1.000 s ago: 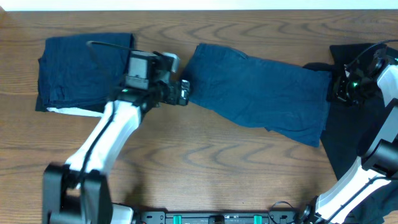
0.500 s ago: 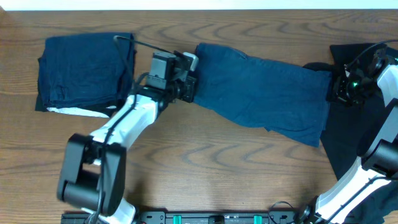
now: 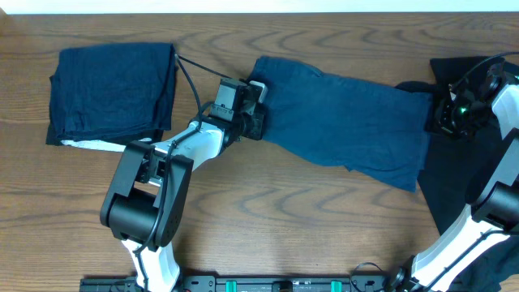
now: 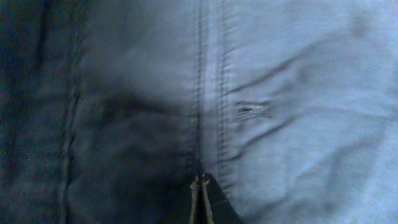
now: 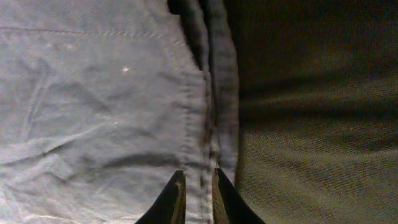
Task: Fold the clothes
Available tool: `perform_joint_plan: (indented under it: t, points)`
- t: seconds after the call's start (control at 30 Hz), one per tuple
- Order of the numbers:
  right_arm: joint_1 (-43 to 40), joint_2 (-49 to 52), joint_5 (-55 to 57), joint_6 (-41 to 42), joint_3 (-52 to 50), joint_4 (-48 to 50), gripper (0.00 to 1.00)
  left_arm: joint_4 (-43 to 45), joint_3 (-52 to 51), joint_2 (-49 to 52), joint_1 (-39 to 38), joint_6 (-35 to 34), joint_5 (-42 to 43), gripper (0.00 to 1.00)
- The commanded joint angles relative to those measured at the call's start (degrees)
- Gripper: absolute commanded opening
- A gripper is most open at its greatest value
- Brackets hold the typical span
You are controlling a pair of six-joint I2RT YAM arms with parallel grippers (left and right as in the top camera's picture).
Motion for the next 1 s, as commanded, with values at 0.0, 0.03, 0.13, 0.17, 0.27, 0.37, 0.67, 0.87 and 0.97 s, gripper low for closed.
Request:
perform_joint_plan:
  t: [0.0,0.03,0.13,0.17,0.27,0.37,0.67,0.87,0.97]
  points:
    - [0.11,0.13,-0.15,0.15,0.09,-0.13,0.19,-2.82,0.68,0.22,0.9,-6.05,-12.57,0.06]
    - [0.13,0.13,0.76,0.13,0.09,-0.33,0.22,-3.48,0.68,0.22,1.29,-7.32,-12.74,0.06]
    - [0.11,0.13,3.54,0.15,0.09,-0.63,0.24,-3.93,0.68,0.22,2.36,-9.88,-12.76,0.06]
    - [0.11,0.13,3.8,0.13,0.09,-0.52,0.24,-4.09,0.68,0.22,2.78,-10.88,-12.74,0.06]
    - [0.13,0.13,3.72,0.15,0.02,0.17,0.18,-4.5,0.68,0.22,3.54,-12.9,-12.74,0.06]
    - [0.13,0.13,3.67,0.15,-0.11,0.87,0.11,-4.72,0.68,0.22,3.72,-13.73,-12.76,0.06]
    - [1.64,0.13,-0.44,0.11,-5.2,9.7,0.01,-6.91,0.68,-0.46,3.72,-20.37,-17.97,0.06]
    - [2.56,0.13,-4.07,0.0,-9.27,16.31,0.01,-6.86,0.68,-2.16,3.69,-20.35,-17.92,0.06]
    - [2.69,0.13,-8.2,-1.88,-9.4,16.9,0.01,-7.13,0.68,-2.14,3.69,-20.33,-17.9,0.06]
